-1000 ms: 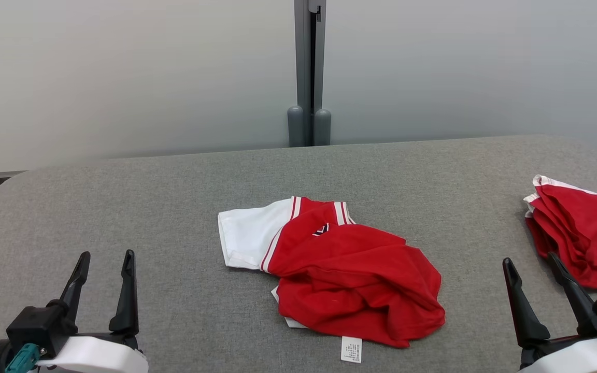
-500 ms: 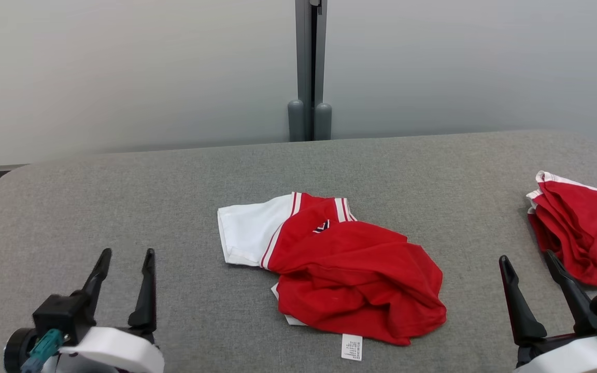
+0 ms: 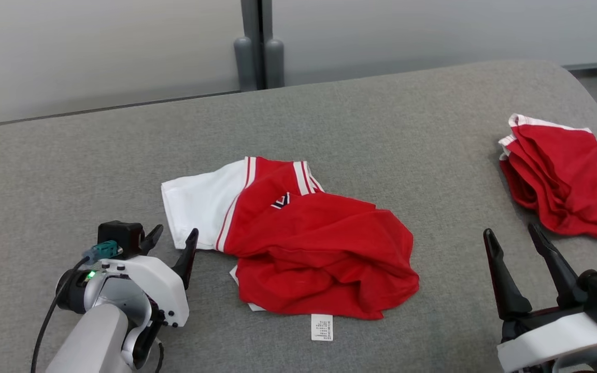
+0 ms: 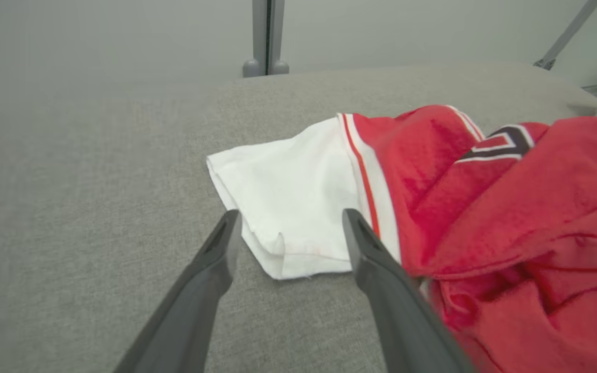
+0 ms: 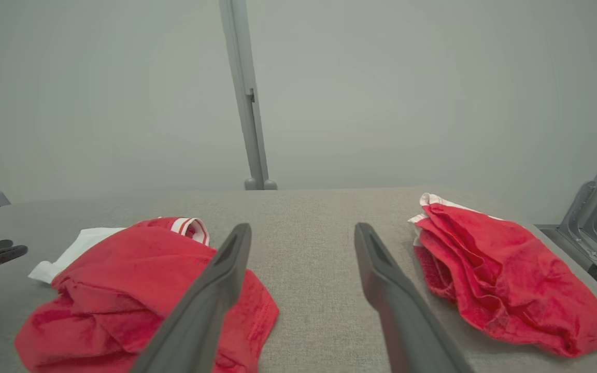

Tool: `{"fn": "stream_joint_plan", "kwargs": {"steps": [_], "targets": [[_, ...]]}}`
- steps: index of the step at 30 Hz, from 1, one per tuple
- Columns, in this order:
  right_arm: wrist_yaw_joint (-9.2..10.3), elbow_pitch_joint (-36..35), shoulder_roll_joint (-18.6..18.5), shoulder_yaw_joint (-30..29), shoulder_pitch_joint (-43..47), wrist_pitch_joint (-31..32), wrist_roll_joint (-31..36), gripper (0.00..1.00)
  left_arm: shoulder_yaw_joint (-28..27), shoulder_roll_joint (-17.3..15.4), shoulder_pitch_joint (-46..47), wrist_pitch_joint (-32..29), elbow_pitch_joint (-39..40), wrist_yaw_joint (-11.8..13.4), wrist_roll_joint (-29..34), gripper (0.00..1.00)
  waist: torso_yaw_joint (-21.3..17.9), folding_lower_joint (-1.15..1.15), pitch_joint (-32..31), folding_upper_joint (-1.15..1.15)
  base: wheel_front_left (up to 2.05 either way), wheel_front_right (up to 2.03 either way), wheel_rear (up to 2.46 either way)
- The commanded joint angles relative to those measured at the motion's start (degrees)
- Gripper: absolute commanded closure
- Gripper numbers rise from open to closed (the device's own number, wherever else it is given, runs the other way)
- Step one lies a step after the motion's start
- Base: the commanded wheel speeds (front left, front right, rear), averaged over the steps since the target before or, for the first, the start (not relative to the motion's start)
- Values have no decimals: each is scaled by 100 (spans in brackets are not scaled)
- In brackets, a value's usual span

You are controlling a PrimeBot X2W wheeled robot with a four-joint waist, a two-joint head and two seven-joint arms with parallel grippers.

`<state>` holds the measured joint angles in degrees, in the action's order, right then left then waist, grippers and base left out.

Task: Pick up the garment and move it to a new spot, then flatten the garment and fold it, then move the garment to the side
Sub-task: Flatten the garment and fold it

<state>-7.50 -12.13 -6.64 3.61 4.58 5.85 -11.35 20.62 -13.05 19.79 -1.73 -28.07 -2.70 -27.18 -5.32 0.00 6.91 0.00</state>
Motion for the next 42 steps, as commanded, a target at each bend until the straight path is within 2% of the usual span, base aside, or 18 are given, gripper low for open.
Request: {"fn": "stream_joint_plan", "kwargs": {"steps": [1,4,5,6,12,15,19,21,22,26,31,35,36,37,42], "targets": [[2,83,-12,-12,-113,-83,-58,0,21,31,279,-17,-428,-136,-73,0,-344,0,346,0,0,0,0],[2,195,-6,-13,-185,-164,-81,0,56,41,540,-16,-1031,-270,-185,0,-438,0,459,0,0,0,0],[2,228,-6,-9,-213,-188,-78,0,66,47,598,-5,-1201,-297,-208,30,-457,0,478,0,0,0,0],[2,254,-5,-3,-229,-208,-83,0,56,59,649,12,-1376,-318,-254,100,-473,0,491,0,0,0,0],[2,285,13,-118,-271,-269,-108,0,62,57,763,313,-1972,-342,-229,100,-409,0,521,0,0,0,0],[2,249,38,-171,-258,-260,-93,0,53,55,750,500,-2013,-349,-229,100,-346,0,509,0,0,0,0],[2,212,62,-284,-200,-242,-70,0,3,4,595,990,-1839,-193,-161,100,-193,0,447,0,0,0,0],[2,186,87,-380,-120,-228,-57,0,-53,0,455,1188,-1623,-73,-188,100,-73,0,402,0,0,0,0],[2,207,95,-475,-57,-205,-65,0,-101,-10,200,1314,-1324,80,-200,100,65,0,325,0,0,0,0],[2,182,90,-602,65,-172,-48,0,-152,18,-486,1420,-484,421,-216,100,318,0,191,0,0,0,0],[2,96,79,-626,131,-85,-4,0,-94,102,-1483,1144,713,907,-285,100,501,0,67,0,0,0,0],[2,31,73,-627,153,-19,43,0,33,227,-2066,820,1356,1030,-451,100,550,0,27,0,0,0,0],[2,15,74,-636,153,0,50,0,42,278,-2127,796,1467,1020,-512,82,557,0,22,0,0,0,0],[2,6,86,-639,149,3,43,0,29,310,-2167,813,1556,1025,-545,0,556,0,0,0,0,0,0],[2,-28,114,-635,219,59,60,0,-147,157,-2175,1120,1937,1185,-399,0,526,0,-126,0,0,0,0]]}}
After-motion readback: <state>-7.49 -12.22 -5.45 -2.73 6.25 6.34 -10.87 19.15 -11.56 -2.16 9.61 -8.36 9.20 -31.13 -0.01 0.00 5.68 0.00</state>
